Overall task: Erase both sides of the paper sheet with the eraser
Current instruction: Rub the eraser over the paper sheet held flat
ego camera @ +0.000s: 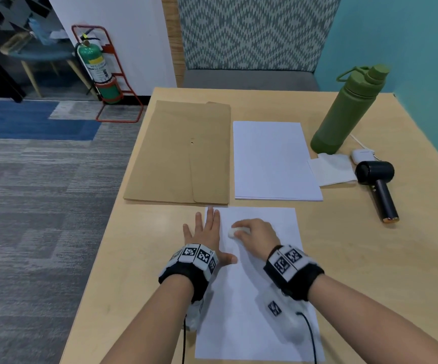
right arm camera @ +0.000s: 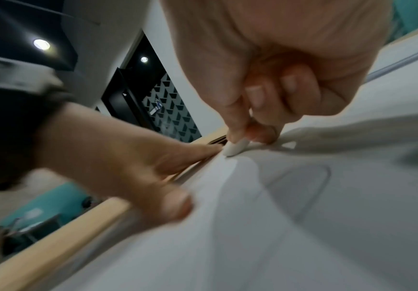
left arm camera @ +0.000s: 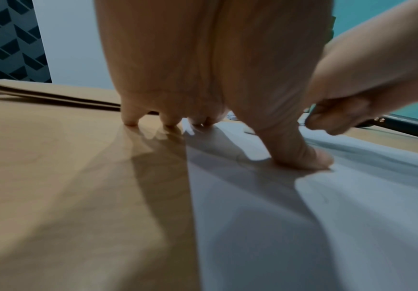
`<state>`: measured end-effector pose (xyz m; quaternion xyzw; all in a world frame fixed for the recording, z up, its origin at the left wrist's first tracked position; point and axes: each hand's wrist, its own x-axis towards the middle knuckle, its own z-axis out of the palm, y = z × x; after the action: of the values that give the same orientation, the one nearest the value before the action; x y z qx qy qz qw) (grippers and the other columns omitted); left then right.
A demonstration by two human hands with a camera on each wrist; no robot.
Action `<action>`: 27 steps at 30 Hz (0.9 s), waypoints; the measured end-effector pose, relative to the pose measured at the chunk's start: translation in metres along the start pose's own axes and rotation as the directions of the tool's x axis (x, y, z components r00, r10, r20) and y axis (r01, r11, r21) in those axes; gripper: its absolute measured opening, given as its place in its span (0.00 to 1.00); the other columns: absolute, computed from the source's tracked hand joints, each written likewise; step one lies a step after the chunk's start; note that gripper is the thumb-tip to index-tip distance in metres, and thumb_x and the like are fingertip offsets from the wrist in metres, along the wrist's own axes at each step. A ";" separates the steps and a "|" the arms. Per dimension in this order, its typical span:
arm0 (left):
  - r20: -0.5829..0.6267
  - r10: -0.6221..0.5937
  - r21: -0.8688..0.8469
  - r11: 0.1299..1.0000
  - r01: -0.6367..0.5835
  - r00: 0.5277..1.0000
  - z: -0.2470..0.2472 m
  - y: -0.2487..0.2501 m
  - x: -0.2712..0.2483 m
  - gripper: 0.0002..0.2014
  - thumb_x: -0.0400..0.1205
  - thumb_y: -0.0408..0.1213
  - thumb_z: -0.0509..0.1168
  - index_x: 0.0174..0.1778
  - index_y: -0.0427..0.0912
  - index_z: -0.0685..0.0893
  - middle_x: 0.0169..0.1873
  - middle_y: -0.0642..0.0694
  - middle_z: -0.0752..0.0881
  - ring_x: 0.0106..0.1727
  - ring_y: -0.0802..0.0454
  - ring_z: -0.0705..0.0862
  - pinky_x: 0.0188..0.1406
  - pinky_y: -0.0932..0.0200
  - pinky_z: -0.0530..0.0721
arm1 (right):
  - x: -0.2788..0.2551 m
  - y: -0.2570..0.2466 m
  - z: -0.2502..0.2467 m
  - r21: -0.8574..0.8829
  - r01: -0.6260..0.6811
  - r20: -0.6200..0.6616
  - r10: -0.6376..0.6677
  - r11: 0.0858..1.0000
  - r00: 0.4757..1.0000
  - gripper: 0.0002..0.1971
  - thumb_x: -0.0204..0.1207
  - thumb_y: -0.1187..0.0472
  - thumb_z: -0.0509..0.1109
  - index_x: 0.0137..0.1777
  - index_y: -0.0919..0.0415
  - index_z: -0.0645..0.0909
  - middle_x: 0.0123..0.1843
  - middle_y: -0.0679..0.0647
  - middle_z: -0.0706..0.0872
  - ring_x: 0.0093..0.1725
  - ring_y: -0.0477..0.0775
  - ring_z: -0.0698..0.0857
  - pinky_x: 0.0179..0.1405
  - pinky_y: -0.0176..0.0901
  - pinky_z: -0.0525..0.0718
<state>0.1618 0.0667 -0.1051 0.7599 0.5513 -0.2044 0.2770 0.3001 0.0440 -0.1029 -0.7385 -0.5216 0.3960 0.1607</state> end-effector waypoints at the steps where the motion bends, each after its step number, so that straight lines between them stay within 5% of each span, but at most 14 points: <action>1: -0.001 -0.003 0.006 1.000 0.003 1.000 0.000 0.000 0.000 0.59 0.73 0.62 0.67 0.80 0.43 0.28 0.80 0.49 0.26 0.81 0.42 0.30 0.78 0.32 0.38 | 0.008 -0.004 -0.005 0.011 -0.009 -0.025 0.009 1.000 1.000 0.11 0.74 0.55 0.67 0.56 0.49 0.84 0.62 0.51 0.86 0.63 0.54 0.82 0.61 0.41 0.76; 5: -0.005 -0.011 0.013 1.000 0.011 1.000 0.000 0.001 0.000 0.59 0.73 0.63 0.67 0.80 0.43 0.28 0.80 0.50 0.27 0.81 0.42 0.30 0.79 0.32 0.39 | 0.017 -0.010 -0.006 0.076 -0.050 -0.144 0.060 0.996 0.988 0.11 0.76 0.56 0.65 0.56 0.49 0.84 0.61 0.52 0.86 0.61 0.57 0.83 0.58 0.42 0.77; 10: -0.004 -0.003 0.005 1.000 0.003 1.000 -0.001 0.000 0.000 0.59 0.73 0.63 0.67 0.80 0.43 0.28 0.80 0.49 0.27 0.81 0.42 0.30 0.78 0.32 0.38 | -0.012 -0.002 0.007 -0.020 0.010 0.007 -0.010 1.000 1.000 0.12 0.76 0.55 0.65 0.58 0.49 0.83 0.63 0.50 0.86 0.64 0.53 0.82 0.65 0.43 0.77; 16: -0.011 -0.001 0.017 1.000 0.001 1.000 0.000 -0.001 0.000 0.59 0.73 0.64 0.66 0.80 0.43 0.29 0.80 0.49 0.27 0.82 0.42 0.31 0.78 0.33 0.38 | 0.010 -0.018 -0.001 0.028 -0.045 -0.116 0.047 0.999 0.992 0.13 0.77 0.56 0.63 0.58 0.48 0.83 0.62 0.53 0.86 0.62 0.57 0.83 0.61 0.43 0.78; 21: -0.028 0.017 0.024 1.000 -0.016 0.999 0.002 -0.002 0.000 0.59 0.72 0.66 0.65 0.80 0.44 0.28 0.80 0.49 0.27 0.81 0.43 0.30 0.78 0.33 0.37 | -0.012 -0.015 0.008 -0.014 0.020 0.078 -0.019 1.000 0.997 0.13 0.75 0.58 0.65 0.57 0.51 0.84 0.63 0.51 0.86 0.63 0.52 0.82 0.63 0.39 0.76; 27: -0.067 0.121 0.044 0.992 -0.119 0.990 -0.002 -0.023 -0.009 0.63 0.68 0.62 0.72 0.80 0.48 0.29 0.80 0.49 0.27 0.82 0.47 0.31 0.78 0.39 0.34 | 0.013 -0.021 -0.004 0.038 0.021 -0.019 -0.020 0.999 1.000 0.13 0.75 0.56 0.67 0.58 0.53 0.84 0.63 0.54 0.85 0.64 0.56 0.81 0.56 0.36 0.73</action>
<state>0.1367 0.0672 -0.1025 0.8038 0.5097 -0.1718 0.2540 0.2916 0.0655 -0.0917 -0.7335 -0.5201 0.3972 0.1837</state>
